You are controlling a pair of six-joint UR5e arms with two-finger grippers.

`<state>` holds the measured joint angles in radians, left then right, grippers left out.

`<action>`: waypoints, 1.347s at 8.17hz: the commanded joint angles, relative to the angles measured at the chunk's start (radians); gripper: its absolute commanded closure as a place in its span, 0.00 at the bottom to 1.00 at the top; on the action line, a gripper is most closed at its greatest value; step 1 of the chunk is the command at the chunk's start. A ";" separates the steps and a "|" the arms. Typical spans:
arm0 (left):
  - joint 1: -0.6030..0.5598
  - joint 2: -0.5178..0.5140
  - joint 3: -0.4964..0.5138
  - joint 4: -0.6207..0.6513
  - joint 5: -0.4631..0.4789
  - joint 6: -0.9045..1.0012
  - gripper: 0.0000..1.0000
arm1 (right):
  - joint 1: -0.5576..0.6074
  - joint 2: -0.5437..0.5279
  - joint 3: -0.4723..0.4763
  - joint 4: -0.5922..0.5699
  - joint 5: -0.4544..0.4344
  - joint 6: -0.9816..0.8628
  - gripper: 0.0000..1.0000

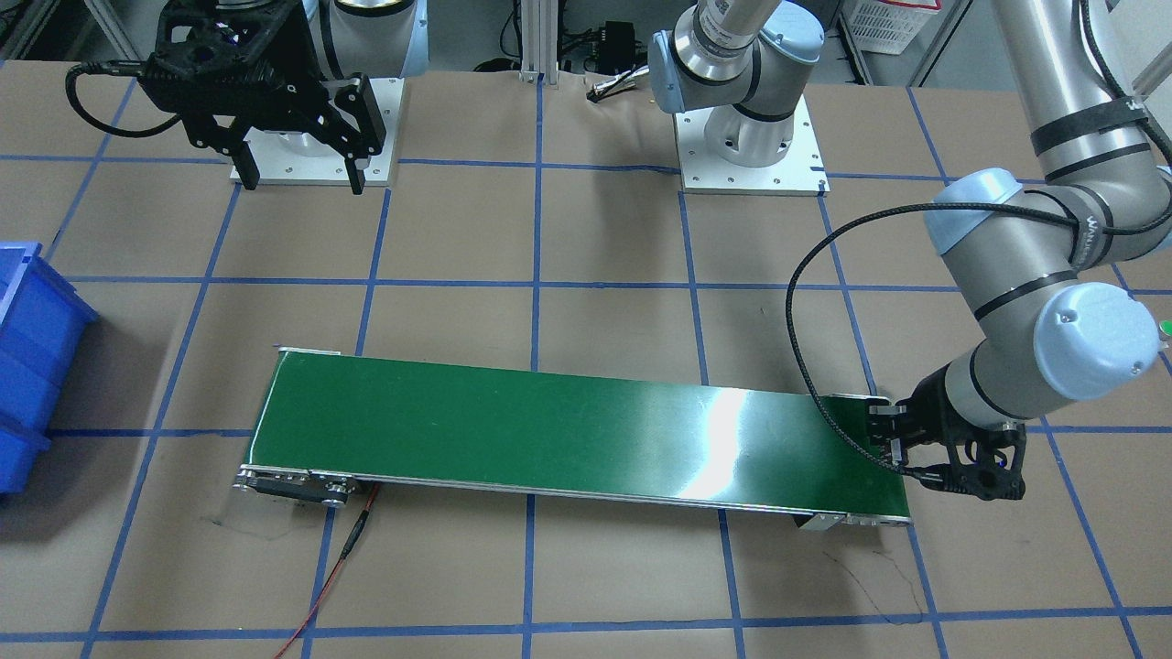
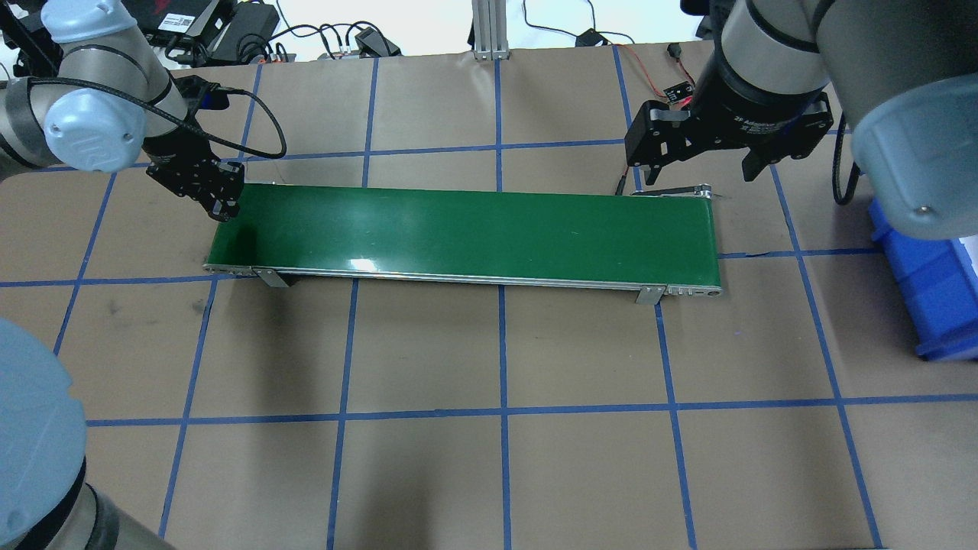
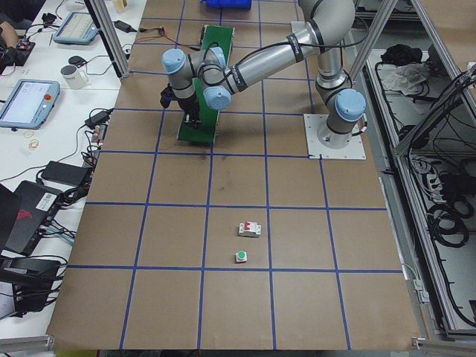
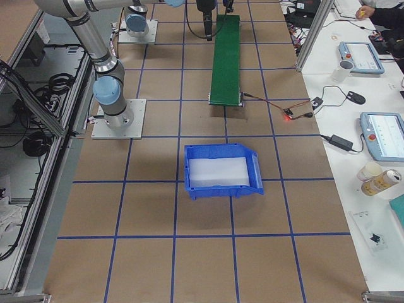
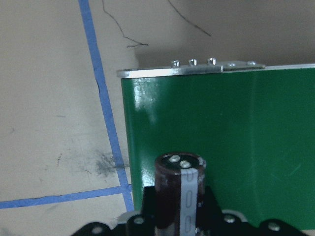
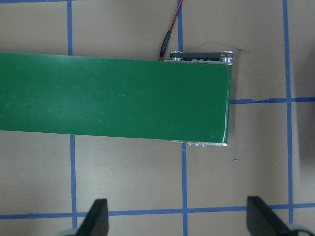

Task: Move capacitor from left to right
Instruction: 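Carry the capacitor with the left gripper over the belt's near end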

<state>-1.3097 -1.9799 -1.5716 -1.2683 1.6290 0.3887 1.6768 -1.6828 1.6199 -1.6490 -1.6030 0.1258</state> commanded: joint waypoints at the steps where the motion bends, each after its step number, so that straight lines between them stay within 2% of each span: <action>1: -0.011 -0.017 -0.016 0.027 -0.009 -0.082 1.00 | 0.000 0.000 0.000 0.000 0.000 0.000 0.00; 8: -0.056 -0.036 -0.019 0.027 -0.014 -0.136 1.00 | 0.001 0.000 0.000 0.002 -0.002 0.000 0.00; 9: -0.056 -0.040 -0.027 0.027 -0.037 -0.136 0.90 | 0.000 0.000 0.000 0.002 -0.002 0.000 0.00; 10: -0.056 -0.042 -0.028 0.027 -0.064 -0.154 0.57 | 0.000 0.000 0.000 0.002 0.000 0.000 0.00; 11: -0.056 -0.040 -0.028 0.027 -0.090 -0.206 0.33 | 0.001 0.003 0.000 0.000 -0.002 -0.002 0.00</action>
<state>-1.3651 -2.0196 -1.5973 -1.2410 1.5832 0.2418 1.6772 -1.6826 1.6199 -1.6477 -1.6038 0.1257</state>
